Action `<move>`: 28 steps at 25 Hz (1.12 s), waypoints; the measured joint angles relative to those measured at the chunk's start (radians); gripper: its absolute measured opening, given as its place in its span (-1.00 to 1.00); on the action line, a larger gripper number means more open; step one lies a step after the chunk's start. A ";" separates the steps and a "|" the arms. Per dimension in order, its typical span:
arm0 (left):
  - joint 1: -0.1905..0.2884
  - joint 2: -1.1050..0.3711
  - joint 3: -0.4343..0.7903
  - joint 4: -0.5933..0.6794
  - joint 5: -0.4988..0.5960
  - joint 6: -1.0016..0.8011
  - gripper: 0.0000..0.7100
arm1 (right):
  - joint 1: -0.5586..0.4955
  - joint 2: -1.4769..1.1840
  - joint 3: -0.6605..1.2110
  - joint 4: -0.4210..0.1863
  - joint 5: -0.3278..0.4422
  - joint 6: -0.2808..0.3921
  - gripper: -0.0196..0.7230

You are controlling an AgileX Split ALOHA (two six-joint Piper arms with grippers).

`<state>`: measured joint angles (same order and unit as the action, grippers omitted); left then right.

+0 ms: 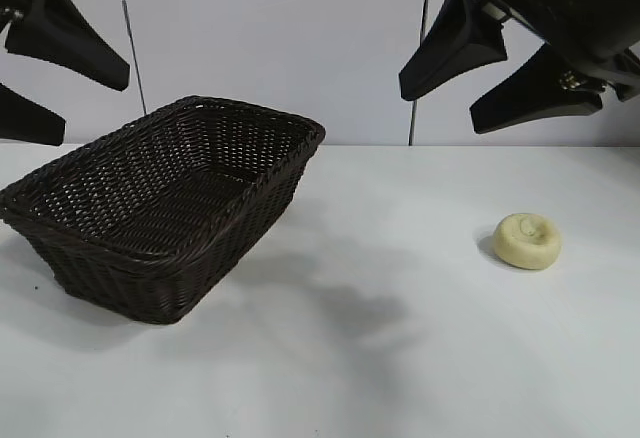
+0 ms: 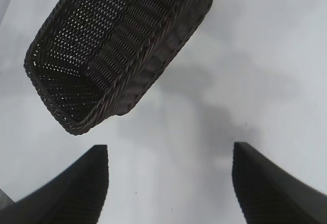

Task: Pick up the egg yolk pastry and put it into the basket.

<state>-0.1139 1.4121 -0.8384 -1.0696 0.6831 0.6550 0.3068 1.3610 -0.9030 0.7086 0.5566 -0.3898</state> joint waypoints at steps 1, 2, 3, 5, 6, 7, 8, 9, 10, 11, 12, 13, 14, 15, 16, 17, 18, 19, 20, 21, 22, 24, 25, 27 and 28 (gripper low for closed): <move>0.000 0.000 0.000 0.000 0.000 -0.036 0.51 | 0.000 0.000 0.000 0.000 0.000 0.000 0.39; 0.000 0.000 0.000 0.000 0.000 -0.078 0.51 | 0.000 0.000 0.000 0.000 0.000 0.000 0.39; 0.000 0.000 0.000 0.000 0.000 -0.147 0.51 | 0.000 0.000 0.000 0.000 0.000 0.000 0.39; 0.000 0.000 0.000 0.013 0.000 -0.312 0.51 | 0.000 0.000 0.000 0.000 0.000 0.000 0.39; 0.000 0.000 0.000 0.031 0.000 -0.377 0.51 | 0.000 0.000 0.000 0.000 0.000 0.000 0.39; 0.000 0.000 0.000 0.060 0.000 -0.451 0.51 | 0.000 0.000 0.000 0.000 0.000 0.000 0.39; 0.000 0.000 0.000 0.097 0.000 -0.523 0.51 | 0.000 0.000 0.000 0.000 0.000 0.000 0.39; 0.000 0.000 0.000 0.133 0.000 -0.586 0.51 | 0.000 0.000 0.000 0.000 0.000 0.000 0.39; 0.000 0.000 0.000 0.178 0.000 -0.665 0.51 | 0.000 0.000 0.000 0.000 0.000 0.000 0.39; 0.000 0.000 0.000 0.226 0.000 -0.744 0.51 | 0.000 0.000 0.000 0.000 0.000 0.000 0.39; 0.000 0.000 0.000 0.274 -0.001 -0.823 0.51 | 0.000 0.000 0.000 0.000 0.000 0.000 0.39; 0.000 0.000 0.000 0.313 -0.006 -0.886 0.51 | 0.000 0.000 0.000 0.000 0.000 0.000 0.39; 0.000 0.000 0.000 0.358 -0.012 -0.954 0.51 | 0.000 0.000 0.000 0.000 0.000 0.000 0.39; 0.000 0.000 0.000 0.399 -0.019 -1.014 0.51 | 0.000 0.000 0.000 0.000 0.000 0.000 0.39; 0.000 0.000 0.000 0.426 -0.025 -1.063 0.51 | 0.000 0.000 0.000 0.000 0.000 0.000 0.39; 0.000 0.000 0.000 0.454 -0.028 -1.098 0.51 | 0.000 0.000 0.000 0.000 0.000 0.000 0.39; 0.000 0.000 0.000 0.475 -0.029 -1.130 0.51 | 0.000 0.000 0.000 0.000 0.000 0.000 0.39; 0.000 0.000 0.000 0.487 -0.029 -1.151 0.51 | 0.000 0.000 0.000 0.000 0.000 0.000 0.39; 0.000 0.000 0.000 0.491 -0.029 -1.162 0.51 | 0.000 0.000 0.000 0.000 0.000 0.000 0.39; 0.000 0.000 0.000 0.495 -0.029 -1.173 0.51 | 0.000 0.000 0.000 0.000 0.000 0.000 0.39; 0.000 0.000 0.000 0.496 -0.028 -1.178 0.51 | 0.000 0.000 0.000 0.000 0.000 0.000 0.39; 0.000 0.000 0.000 0.499 -0.024 -1.182 0.51 | 0.000 0.000 0.000 0.000 0.000 0.000 0.39; 0.000 0.000 0.000 0.499 -0.024 -1.183 0.51 | 0.000 0.000 0.000 0.000 0.000 0.000 0.39; 0.000 0.000 0.000 0.501 -0.024 -1.189 0.51 | 0.000 0.000 0.000 0.000 0.000 0.000 0.39; 0.000 0.000 0.000 0.508 -0.024 -1.190 0.51 | 0.000 0.000 0.000 0.000 0.000 0.000 0.39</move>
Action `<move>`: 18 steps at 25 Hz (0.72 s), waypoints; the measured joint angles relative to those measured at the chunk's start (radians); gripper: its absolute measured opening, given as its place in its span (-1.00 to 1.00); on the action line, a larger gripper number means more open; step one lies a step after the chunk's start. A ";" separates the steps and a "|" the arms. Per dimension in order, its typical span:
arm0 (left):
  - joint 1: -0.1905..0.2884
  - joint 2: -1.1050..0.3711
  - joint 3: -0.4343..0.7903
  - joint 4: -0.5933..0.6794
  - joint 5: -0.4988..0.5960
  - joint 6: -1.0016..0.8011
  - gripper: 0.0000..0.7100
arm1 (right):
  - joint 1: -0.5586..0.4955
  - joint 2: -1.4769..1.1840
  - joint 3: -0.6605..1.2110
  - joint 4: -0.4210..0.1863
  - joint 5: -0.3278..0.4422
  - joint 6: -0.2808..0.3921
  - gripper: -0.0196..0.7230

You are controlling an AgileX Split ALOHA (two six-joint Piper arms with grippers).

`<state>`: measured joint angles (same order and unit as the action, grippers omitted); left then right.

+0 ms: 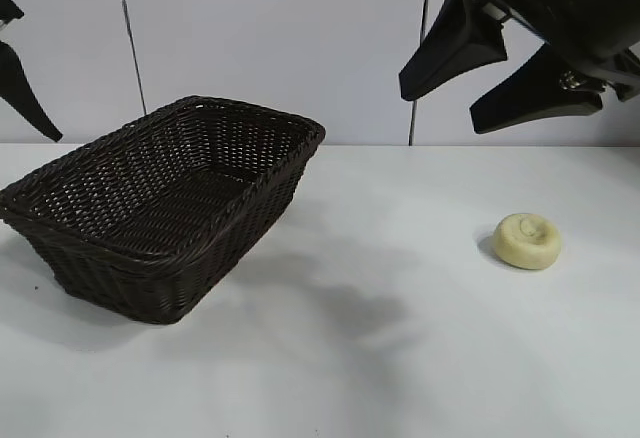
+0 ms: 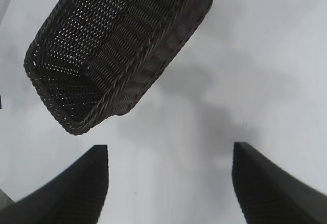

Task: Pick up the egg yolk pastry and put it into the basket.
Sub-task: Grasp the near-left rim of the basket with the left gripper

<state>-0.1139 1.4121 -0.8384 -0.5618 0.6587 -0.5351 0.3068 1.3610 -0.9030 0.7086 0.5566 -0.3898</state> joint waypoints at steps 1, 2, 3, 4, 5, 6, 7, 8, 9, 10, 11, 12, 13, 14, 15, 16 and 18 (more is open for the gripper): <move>0.000 0.001 0.000 0.016 -0.004 -0.002 0.51 | 0.000 0.000 0.000 0.000 0.000 0.000 0.39; 0.000 0.005 0.000 0.038 -0.008 -0.006 0.51 | 0.000 0.000 0.000 0.000 0.000 0.000 0.39; 0.000 0.010 0.000 0.058 -0.008 -0.008 0.51 | 0.000 0.000 0.000 0.000 0.000 0.000 0.39; 0.000 0.014 0.000 0.081 -0.002 -0.009 0.51 | 0.000 0.000 0.000 0.000 0.000 0.000 0.39; 0.000 0.018 0.000 0.095 0.014 -0.010 0.51 | 0.000 0.000 0.000 0.000 0.001 0.000 0.39; 0.000 0.018 0.000 0.102 0.034 -0.011 0.51 | 0.000 0.000 0.000 0.000 0.001 0.000 0.39; 0.000 0.017 0.000 0.106 0.062 -0.011 0.51 | 0.000 0.000 0.000 0.000 0.001 0.000 0.39; 0.000 0.010 0.000 0.110 0.088 -0.009 0.51 | 0.000 0.000 0.000 0.000 0.001 0.000 0.39; -0.002 0.001 0.000 0.114 0.104 -0.008 0.51 | 0.000 0.000 0.000 0.000 0.001 0.000 0.39; -0.009 -0.013 0.000 0.117 0.115 -0.008 0.51 | 0.000 0.000 0.000 0.000 0.001 0.000 0.39; -0.019 -0.024 0.000 0.123 0.118 -0.013 0.51 | 0.000 0.000 0.000 0.000 0.001 0.000 0.39; -0.039 -0.032 0.000 0.129 0.119 -0.031 0.51 | 0.000 0.000 0.000 0.000 0.001 0.000 0.39; -0.070 -0.035 -0.002 0.140 0.119 -0.061 0.51 | 0.000 0.000 0.000 0.000 0.001 0.000 0.39; -0.108 -0.035 -0.003 0.156 0.106 -0.095 0.51 | 0.000 0.000 0.000 0.000 0.001 0.000 0.39; -0.142 -0.027 -0.004 0.178 0.084 -0.146 0.51 | 0.000 0.000 0.000 0.000 0.001 0.000 0.39; -0.179 -0.015 -0.004 0.204 0.060 -0.206 0.51 | 0.000 0.000 0.000 0.000 0.001 0.000 0.39; -0.227 0.018 -0.005 0.248 0.007 -0.313 0.51 | 0.000 0.000 0.000 0.001 0.002 0.000 0.39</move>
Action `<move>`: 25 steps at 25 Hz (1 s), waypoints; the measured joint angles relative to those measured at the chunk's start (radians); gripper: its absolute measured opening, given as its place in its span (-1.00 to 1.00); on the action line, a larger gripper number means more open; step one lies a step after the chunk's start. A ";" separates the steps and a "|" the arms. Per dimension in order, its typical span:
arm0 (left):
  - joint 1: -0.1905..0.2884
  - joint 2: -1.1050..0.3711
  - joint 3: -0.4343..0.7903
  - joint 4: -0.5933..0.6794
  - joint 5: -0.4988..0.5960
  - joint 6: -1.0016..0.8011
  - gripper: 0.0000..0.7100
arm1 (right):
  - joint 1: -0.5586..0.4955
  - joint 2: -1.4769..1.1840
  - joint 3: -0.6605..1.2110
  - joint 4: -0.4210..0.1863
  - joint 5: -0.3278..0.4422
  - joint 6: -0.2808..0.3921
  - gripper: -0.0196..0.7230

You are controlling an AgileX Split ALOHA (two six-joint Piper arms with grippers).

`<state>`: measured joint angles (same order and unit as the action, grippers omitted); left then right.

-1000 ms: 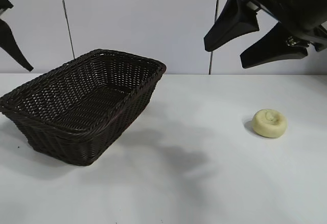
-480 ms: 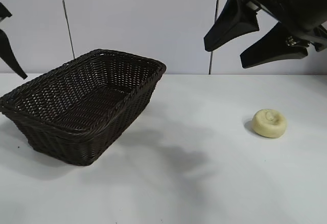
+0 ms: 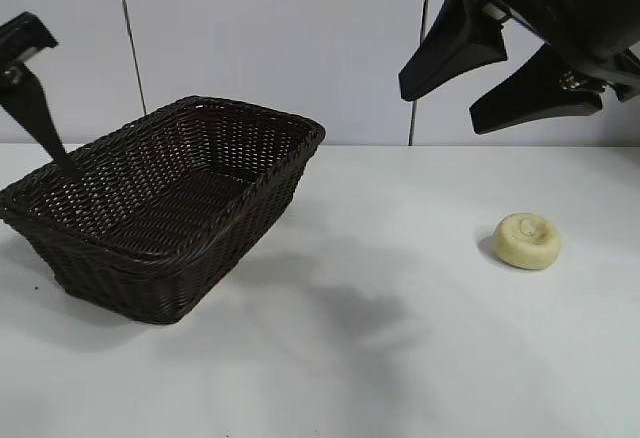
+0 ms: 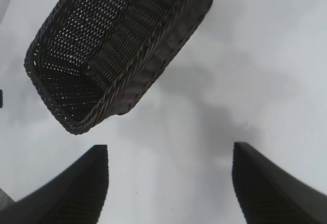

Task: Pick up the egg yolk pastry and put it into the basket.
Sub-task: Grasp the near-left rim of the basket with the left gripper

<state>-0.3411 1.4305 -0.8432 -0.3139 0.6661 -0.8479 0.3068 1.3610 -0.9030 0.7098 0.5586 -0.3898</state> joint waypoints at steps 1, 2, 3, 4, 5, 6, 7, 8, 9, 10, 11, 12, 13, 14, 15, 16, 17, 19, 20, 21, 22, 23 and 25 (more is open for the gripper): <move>-0.007 0.022 -0.001 0.018 -0.021 -0.039 0.51 | 0.000 0.000 0.000 0.000 0.001 0.000 0.39; -0.010 0.044 -0.002 0.031 -0.034 -0.063 0.51 | 0.000 0.000 0.000 0.000 0.004 0.000 0.39; -0.012 0.062 -0.002 0.038 -0.046 -0.074 0.51 | 0.000 0.000 0.000 0.000 0.012 0.000 0.39; -0.012 0.081 -0.002 0.043 -0.060 -0.080 0.51 | 0.000 0.000 0.000 0.000 0.019 0.000 0.39; -0.012 0.099 -0.002 0.044 -0.076 -0.081 0.51 | 0.000 0.000 0.000 0.000 0.021 0.000 0.39; -0.012 0.115 -0.002 0.044 -0.092 -0.084 0.51 | 0.000 0.000 0.000 0.000 0.022 0.000 0.39; -0.012 0.128 -0.002 0.045 -0.113 -0.085 0.51 | 0.000 0.000 0.000 0.000 0.022 0.000 0.39; -0.012 0.142 -0.002 0.045 -0.135 -0.085 0.51 | 0.000 0.000 0.000 0.000 0.022 0.000 0.39; -0.012 0.154 -0.002 0.045 -0.153 -0.085 0.51 | 0.000 0.000 0.000 0.000 0.023 0.000 0.39; -0.012 0.166 -0.002 0.045 -0.175 -0.085 0.51 | 0.000 0.000 0.000 0.000 0.023 0.000 0.39; -0.012 0.175 -0.002 0.045 -0.195 -0.085 0.51 | 0.000 0.000 0.000 0.000 0.023 0.000 0.39; -0.012 0.188 -0.002 0.045 -0.209 -0.085 0.51 | 0.000 0.000 0.000 0.000 0.023 0.000 0.39; -0.012 0.201 -0.002 0.045 -0.218 -0.085 0.51 | 0.000 0.000 0.000 0.000 0.023 0.000 0.39; -0.012 0.213 -0.002 0.045 -0.228 -0.085 0.51 | 0.000 0.000 0.000 0.000 0.023 0.000 0.39; -0.012 0.227 -0.002 0.045 -0.237 -0.086 0.51 | 0.000 0.000 0.000 0.000 0.023 0.000 0.39; -0.012 0.241 -0.002 0.046 -0.247 -0.086 0.51 | 0.000 0.000 0.000 0.000 0.023 0.000 0.39; -0.012 0.255 -0.002 0.046 -0.262 -0.086 0.51 | 0.000 0.000 0.000 0.000 0.023 0.000 0.39; -0.012 0.274 -0.002 0.046 -0.285 -0.086 0.51 | 0.000 0.000 0.000 0.000 0.023 0.000 0.39; -0.012 0.281 -0.002 0.046 -0.289 -0.086 0.51 | 0.000 0.000 0.000 0.000 0.023 0.000 0.39; -0.012 0.284 -0.002 0.046 -0.297 -0.086 0.51 | 0.000 0.000 0.000 -0.001 0.023 0.000 0.39; -0.012 0.284 -0.002 0.046 -0.307 -0.086 0.51 | 0.000 0.000 0.000 -0.001 0.023 0.000 0.39; -0.012 0.285 -0.002 0.046 -0.317 -0.086 0.51 | 0.000 0.000 0.000 -0.001 0.023 0.000 0.39; -0.012 0.290 -0.004 0.046 -0.331 -0.086 0.51 | 0.000 0.000 0.000 -0.002 0.023 0.000 0.39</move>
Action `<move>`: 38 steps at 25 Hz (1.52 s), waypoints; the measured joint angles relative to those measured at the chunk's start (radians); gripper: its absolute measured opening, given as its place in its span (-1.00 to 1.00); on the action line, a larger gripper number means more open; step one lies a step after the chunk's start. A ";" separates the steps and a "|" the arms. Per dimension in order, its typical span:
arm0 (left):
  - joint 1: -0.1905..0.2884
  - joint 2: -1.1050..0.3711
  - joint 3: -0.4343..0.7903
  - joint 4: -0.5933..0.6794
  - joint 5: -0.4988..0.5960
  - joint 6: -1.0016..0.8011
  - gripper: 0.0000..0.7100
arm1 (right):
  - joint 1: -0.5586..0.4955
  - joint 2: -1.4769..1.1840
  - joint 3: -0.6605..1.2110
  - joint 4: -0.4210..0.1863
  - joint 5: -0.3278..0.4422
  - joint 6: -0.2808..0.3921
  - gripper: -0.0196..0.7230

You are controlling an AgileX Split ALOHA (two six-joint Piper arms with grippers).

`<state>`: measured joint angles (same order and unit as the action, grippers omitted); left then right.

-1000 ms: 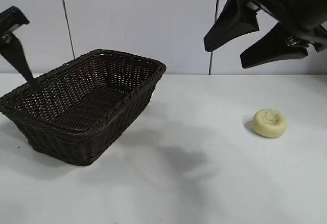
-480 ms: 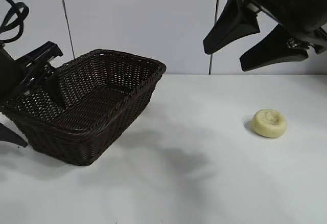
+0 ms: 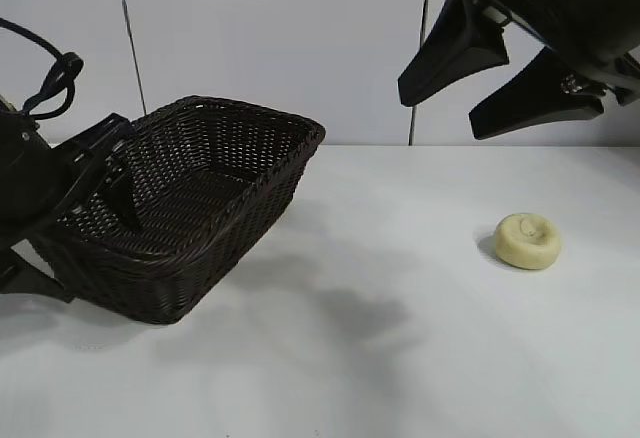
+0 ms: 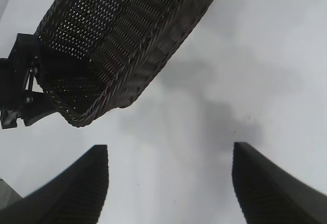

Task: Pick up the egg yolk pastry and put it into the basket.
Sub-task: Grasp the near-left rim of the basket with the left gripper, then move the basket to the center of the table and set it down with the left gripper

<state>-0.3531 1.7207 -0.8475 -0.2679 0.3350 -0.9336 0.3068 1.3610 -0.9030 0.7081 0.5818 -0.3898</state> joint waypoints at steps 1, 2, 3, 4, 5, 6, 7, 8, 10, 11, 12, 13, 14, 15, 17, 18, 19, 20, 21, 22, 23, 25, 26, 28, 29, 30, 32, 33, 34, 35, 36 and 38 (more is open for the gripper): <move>0.000 0.006 -0.001 0.000 -0.003 0.000 0.51 | 0.000 0.000 0.000 0.000 0.000 0.000 0.39; 0.000 0.015 -0.001 0.000 -0.004 0.000 0.51 | 0.000 0.000 0.000 0.000 0.000 0.000 0.39; 0.000 0.023 -0.002 0.000 -0.005 0.000 0.51 | 0.000 0.000 0.000 0.000 0.000 0.000 0.39; 0.000 0.031 -0.002 0.000 -0.005 0.000 0.51 | 0.000 0.000 0.000 0.000 0.000 0.000 0.39; 0.000 0.037 -0.002 0.000 -0.005 0.000 0.51 | 0.000 0.000 0.000 0.000 0.000 0.000 0.39; 0.000 0.040 -0.002 0.000 -0.005 0.000 0.49 | 0.000 0.000 0.000 0.000 0.000 0.000 0.39; 0.000 0.040 -0.002 0.000 -0.005 0.000 0.44 | 0.000 0.000 0.000 0.000 0.000 0.000 0.39; 0.000 0.040 -0.002 0.000 -0.005 0.000 0.34 | 0.000 0.000 0.000 0.000 0.000 0.000 0.39; 0.000 0.040 -0.002 0.000 -0.005 0.000 0.07 | 0.000 0.000 0.000 0.000 0.000 0.000 0.39; 0.000 0.040 -0.002 0.000 -0.005 0.000 -0.06 | 0.000 0.000 0.000 0.000 0.000 0.000 0.39; 0.000 0.040 -0.002 0.000 -0.005 0.000 -0.22 | 0.000 0.000 0.000 0.000 0.000 0.000 0.39; 0.000 0.040 -0.002 0.000 -0.004 0.000 -0.36 | 0.000 0.000 0.000 0.000 0.000 0.000 0.39; 0.000 0.040 -0.002 -0.003 -0.004 -0.001 -0.46 | 0.000 0.000 0.000 0.000 0.000 0.000 0.39; 0.000 0.040 -0.002 -0.005 -0.004 -0.008 -0.54 | 0.000 0.000 0.000 0.000 0.000 0.000 0.39; 0.000 0.040 -0.002 -0.006 -0.006 -0.008 -0.68 | 0.000 0.000 0.000 0.000 0.000 0.000 0.39; 0.000 0.040 -0.002 0.002 -0.003 0.003 -0.71 | 0.000 0.000 0.000 0.000 0.000 0.000 0.39; -0.001 0.040 -0.002 0.002 0.006 0.007 -0.71 | 0.000 0.000 0.000 0.000 0.000 0.000 0.39; -0.001 0.040 -0.002 -0.002 0.011 0.004 -0.71 | 0.000 0.000 0.000 0.000 0.000 0.000 0.39; -0.001 0.039 -0.002 -0.003 0.016 0.002 -0.71 | 0.000 0.000 0.000 0.000 0.001 0.000 0.39; -0.001 0.038 -0.002 -0.003 0.018 0.001 -0.71 | 0.000 0.000 0.000 0.000 0.001 0.000 0.39; 0.003 0.034 -0.002 -0.004 0.024 0.001 -0.71 | 0.000 0.000 0.000 0.000 0.001 0.000 0.39; 0.021 0.022 -0.005 -0.005 0.049 0.002 -0.71 | 0.000 0.000 0.000 0.000 0.001 0.000 0.39; 0.034 0.015 -0.012 -0.004 0.074 0.010 -0.71 | 0.000 0.000 0.000 0.000 0.001 0.000 0.39; 0.078 0.002 -0.038 -0.004 0.123 0.046 -0.71 | 0.000 0.000 0.000 0.000 0.001 0.000 0.39; 0.097 -0.001 -0.054 -0.003 0.154 0.086 -0.71 | 0.000 0.000 0.000 0.000 0.001 0.000 0.39; 0.119 -0.004 -0.078 0.000 0.187 0.137 -0.71 | 0.000 0.000 0.000 0.000 0.001 0.000 0.39; 0.152 -0.004 -0.134 0.004 0.249 0.242 -0.71 | 0.000 0.000 0.000 0.000 0.001 0.000 0.39; 0.160 -0.004 -0.167 0.005 0.282 0.304 -0.71 | 0.000 0.000 0.000 0.000 0.001 0.000 0.39; 0.165 -0.004 -0.201 0.005 0.311 0.366 -0.71 | 0.000 0.000 0.000 0.000 0.002 0.000 0.39; 0.169 -0.004 -0.236 0.001 0.345 0.418 -0.71 | 0.000 0.000 0.000 0.000 0.002 0.000 0.39; 0.171 -0.004 -0.264 -0.005 0.376 0.480 -0.71 | 0.000 0.000 0.000 0.000 0.002 0.000 0.39; 0.173 -0.004 -0.325 -0.028 0.426 0.602 -0.71 | 0.000 0.000 0.000 0.000 0.002 0.000 0.39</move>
<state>-0.1801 1.7169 -1.1728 -0.2963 0.7606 -0.3313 0.3068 1.3610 -0.9030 0.7078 0.5838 -0.3898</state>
